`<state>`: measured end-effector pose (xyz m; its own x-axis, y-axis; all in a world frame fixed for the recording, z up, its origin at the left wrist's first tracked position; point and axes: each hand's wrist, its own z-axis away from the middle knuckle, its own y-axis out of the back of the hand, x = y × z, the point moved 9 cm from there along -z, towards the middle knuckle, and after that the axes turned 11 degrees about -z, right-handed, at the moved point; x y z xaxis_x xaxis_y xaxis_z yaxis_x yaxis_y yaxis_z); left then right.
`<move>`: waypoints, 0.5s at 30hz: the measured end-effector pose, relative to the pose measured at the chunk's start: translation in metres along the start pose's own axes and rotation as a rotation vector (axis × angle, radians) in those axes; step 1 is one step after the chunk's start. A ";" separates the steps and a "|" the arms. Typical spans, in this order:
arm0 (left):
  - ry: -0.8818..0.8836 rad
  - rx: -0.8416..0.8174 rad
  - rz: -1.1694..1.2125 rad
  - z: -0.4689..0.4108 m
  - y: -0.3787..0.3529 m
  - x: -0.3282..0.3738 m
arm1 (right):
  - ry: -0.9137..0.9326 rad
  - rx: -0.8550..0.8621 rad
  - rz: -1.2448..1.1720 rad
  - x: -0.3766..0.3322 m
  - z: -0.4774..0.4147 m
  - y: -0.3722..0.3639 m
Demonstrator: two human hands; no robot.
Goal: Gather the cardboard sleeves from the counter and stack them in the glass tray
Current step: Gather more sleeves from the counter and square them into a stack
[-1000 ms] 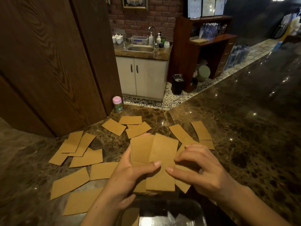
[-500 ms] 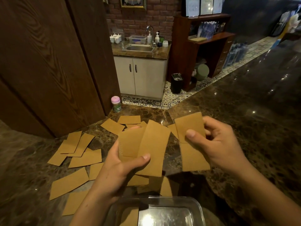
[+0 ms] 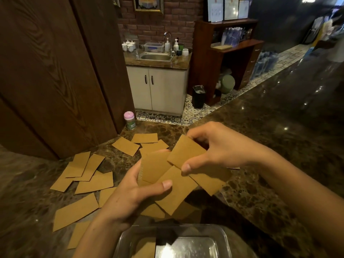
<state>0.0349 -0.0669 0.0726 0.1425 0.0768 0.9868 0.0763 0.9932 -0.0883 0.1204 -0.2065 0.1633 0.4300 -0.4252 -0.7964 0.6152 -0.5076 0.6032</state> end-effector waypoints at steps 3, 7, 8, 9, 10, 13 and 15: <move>-0.031 0.217 0.165 0.001 0.012 0.001 | -0.018 0.208 -0.323 0.012 0.003 0.008; -0.174 0.439 0.237 0.001 0.012 0.019 | -0.048 0.538 -0.681 0.031 0.013 -0.008; -0.203 0.470 0.224 0.000 0.010 0.024 | -0.044 0.565 -0.712 0.032 0.014 -0.016; -0.228 0.491 0.204 0.000 0.009 0.027 | -0.035 0.567 -0.738 0.031 0.015 -0.024; -0.245 0.507 0.183 -0.001 0.009 0.030 | -0.023 0.554 -0.771 0.031 0.015 -0.031; -0.252 0.502 0.138 -0.002 0.014 0.033 | -0.038 0.439 -0.898 0.034 0.017 -0.044; -0.225 0.473 0.120 -0.003 0.018 0.032 | -0.069 0.353 -0.952 0.039 0.021 -0.045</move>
<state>0.0440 -0.0467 0.1017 -0.0966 0.1580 0.9827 -0.3877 0.9034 -0.1833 0.0956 -0.2153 0.1061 -0.1826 0.2341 -0.9549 0.4467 -0.8454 -0.2927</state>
